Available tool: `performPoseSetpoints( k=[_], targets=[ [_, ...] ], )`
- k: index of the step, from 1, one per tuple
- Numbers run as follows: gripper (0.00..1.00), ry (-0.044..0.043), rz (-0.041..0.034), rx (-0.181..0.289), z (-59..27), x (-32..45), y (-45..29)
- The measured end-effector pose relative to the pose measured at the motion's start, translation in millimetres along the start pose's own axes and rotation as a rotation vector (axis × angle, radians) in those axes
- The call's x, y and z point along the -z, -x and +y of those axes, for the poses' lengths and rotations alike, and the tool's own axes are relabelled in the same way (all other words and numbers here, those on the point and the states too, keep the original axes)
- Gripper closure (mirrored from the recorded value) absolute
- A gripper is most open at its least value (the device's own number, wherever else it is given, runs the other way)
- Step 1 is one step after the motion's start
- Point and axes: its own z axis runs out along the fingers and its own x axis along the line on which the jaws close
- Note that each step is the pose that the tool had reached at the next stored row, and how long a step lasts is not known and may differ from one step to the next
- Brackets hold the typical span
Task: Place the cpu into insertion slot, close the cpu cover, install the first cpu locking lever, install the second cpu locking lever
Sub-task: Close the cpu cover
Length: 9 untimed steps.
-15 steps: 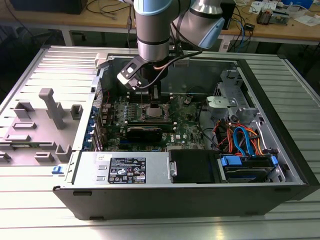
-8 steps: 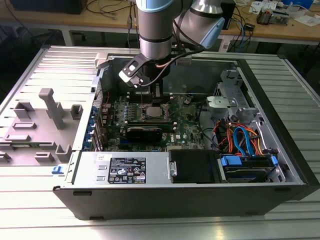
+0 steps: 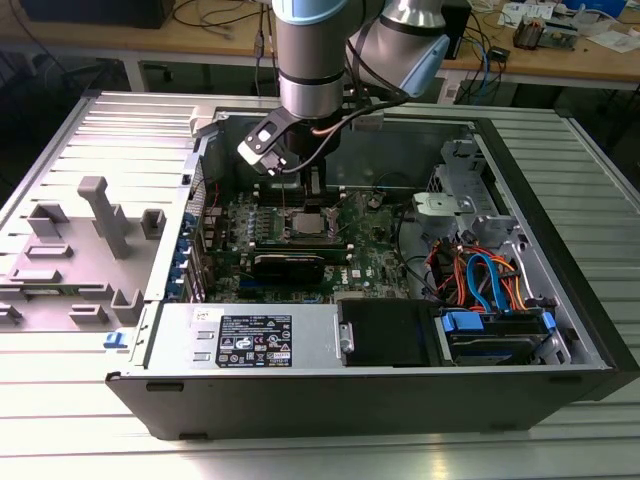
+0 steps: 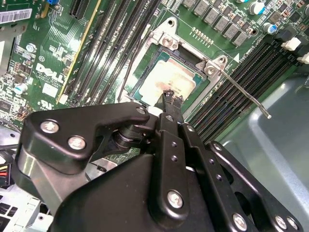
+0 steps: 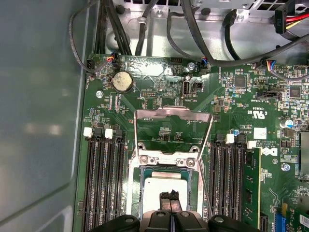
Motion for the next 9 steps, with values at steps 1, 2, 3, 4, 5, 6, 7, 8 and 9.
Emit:
performPoseSetpoints(
  k=[1,2,3,4,5,6,7,8,9],
  targets=[
    [0.89,0.0,0.0,0.0,0.0,0.0,0.0],
    [0.89,0.0,-0.0001,0.0,0.0,0.0,0.0],
    [0.89,-0.0013,-0.0002,0.0,0.0,0.0,0.0],
    [0.89,-0.0252,0.001,0.0,0.2,-0.1,-0.1],
    [0.89,-0.0528,0.0021,0.0,0.3,0.0,0.0],
    [0.89,-0.0544,0.0021,0.0,0.2,0.1,0.0],
    [0.89,-0.0548,0.002,0.0,0.2,0.1,0.0],
    [0.89,-0.055,0.0021,0.0,0.1,0.1,0.0],
    [0.89,-0.0552,0.0022,0.0,0.1,0.0,0.0]
  ],
)
